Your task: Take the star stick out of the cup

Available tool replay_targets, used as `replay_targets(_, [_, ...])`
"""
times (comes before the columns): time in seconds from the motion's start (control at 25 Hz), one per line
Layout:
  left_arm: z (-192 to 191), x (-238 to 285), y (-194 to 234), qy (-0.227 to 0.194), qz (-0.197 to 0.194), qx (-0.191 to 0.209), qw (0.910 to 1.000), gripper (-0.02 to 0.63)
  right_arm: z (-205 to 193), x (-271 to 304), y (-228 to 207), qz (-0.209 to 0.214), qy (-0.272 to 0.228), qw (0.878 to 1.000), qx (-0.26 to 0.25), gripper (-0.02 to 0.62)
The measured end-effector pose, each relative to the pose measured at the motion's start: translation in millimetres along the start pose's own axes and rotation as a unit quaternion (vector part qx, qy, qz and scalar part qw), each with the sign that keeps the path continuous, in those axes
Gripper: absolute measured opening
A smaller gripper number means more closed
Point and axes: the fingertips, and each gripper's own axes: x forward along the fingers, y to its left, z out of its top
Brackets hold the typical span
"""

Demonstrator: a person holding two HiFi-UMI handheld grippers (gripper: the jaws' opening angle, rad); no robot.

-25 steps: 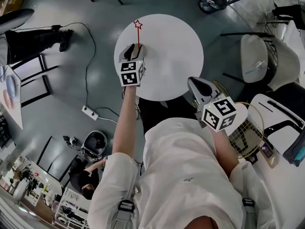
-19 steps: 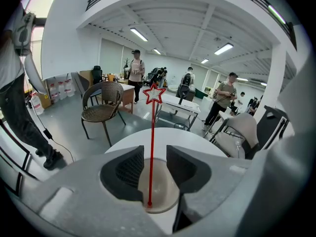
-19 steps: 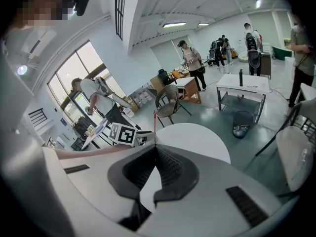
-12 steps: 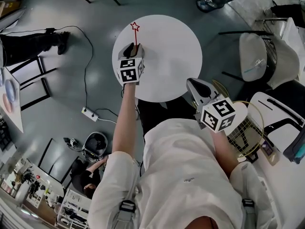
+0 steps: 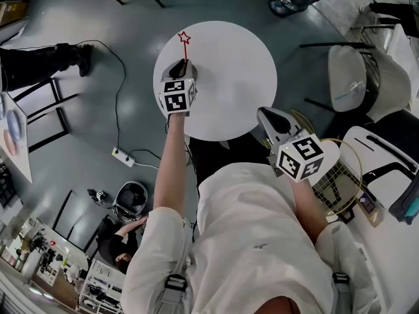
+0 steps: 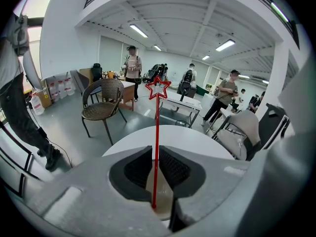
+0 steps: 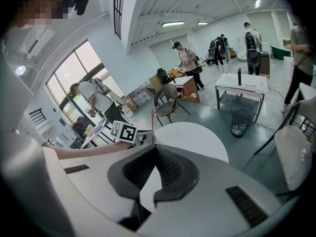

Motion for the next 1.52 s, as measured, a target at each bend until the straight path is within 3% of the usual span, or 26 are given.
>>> replay_targets(1.0, [8.2,-2.0,0.7,0.001,-0.017,0.005,0.9998,0.023,1.5,4.5,4.7,0.000,0.005,1.000,-0.003,0.007])
replay_targets(1.52, [33.8,-35.1,7.7,-0.046,-0.012,-0.005,0.9989,0.023,6.6,0.0,18.0,0.011,-0.011,1.000,-0.016,0.007])
